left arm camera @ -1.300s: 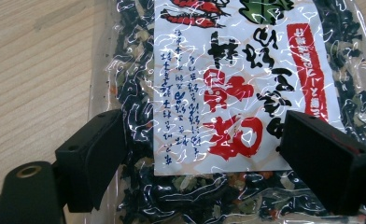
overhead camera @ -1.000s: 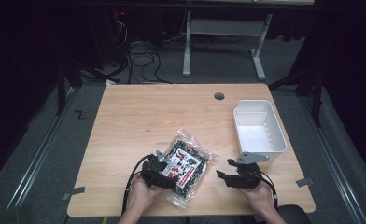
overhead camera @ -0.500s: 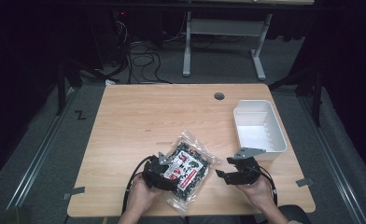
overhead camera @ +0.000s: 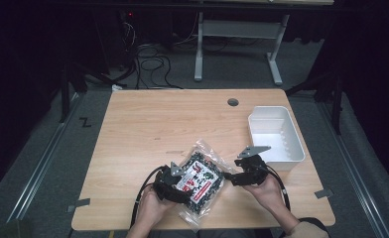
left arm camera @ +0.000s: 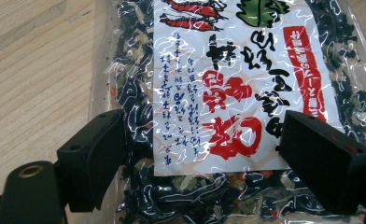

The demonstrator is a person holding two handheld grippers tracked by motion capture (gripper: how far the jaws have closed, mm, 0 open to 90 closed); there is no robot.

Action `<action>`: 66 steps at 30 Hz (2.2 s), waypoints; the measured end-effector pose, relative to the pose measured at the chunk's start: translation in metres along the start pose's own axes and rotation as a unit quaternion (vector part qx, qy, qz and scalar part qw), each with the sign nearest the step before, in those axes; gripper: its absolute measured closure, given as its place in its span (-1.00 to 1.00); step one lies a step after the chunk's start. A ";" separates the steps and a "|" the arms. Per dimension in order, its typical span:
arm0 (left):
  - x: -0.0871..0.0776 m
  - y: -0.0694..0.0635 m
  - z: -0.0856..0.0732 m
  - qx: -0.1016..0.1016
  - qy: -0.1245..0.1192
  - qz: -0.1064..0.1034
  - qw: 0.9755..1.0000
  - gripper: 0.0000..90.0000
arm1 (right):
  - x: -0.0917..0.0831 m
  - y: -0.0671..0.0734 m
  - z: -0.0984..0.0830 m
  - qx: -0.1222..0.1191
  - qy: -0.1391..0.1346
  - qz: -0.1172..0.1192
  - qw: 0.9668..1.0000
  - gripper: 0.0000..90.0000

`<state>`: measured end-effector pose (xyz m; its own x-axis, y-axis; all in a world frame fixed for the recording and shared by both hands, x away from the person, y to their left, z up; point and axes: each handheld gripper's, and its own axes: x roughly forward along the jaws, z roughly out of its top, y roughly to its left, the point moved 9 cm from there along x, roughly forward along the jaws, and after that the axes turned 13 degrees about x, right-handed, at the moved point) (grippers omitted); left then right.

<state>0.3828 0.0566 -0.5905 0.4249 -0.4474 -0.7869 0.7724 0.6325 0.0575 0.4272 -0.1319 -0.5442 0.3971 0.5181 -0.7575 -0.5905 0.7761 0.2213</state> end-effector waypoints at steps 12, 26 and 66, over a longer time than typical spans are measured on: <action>0.001 -0.008 0.003 0.019 -0.001 -0.014 1.000 -0.64 | 0.023 -0.004 -0.008 0.000 0.035 -0.015 0.999 -0.28; 0.001 -0.006 0.003 0.006 -0.001 -0.009 1.000 -0.64 | 0.042 -0.010 -0.014 0.034 0.072 -0.001 0.997 -0.19; -0.005 0.013 0.005 -0.037 -0.040 0.035 0.998 -0.43 | 0.012 -0.009 0.007 -0.041 0.021 -0.020 0.999 0.90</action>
<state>0.3931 0.0641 -0.5829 0.5152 -0.4471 -0.7312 0.7032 0.7082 0.0624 0.4424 -0.1301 -0.5507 0.3932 0.4697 -0.7904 -0.6312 0.7630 0.1394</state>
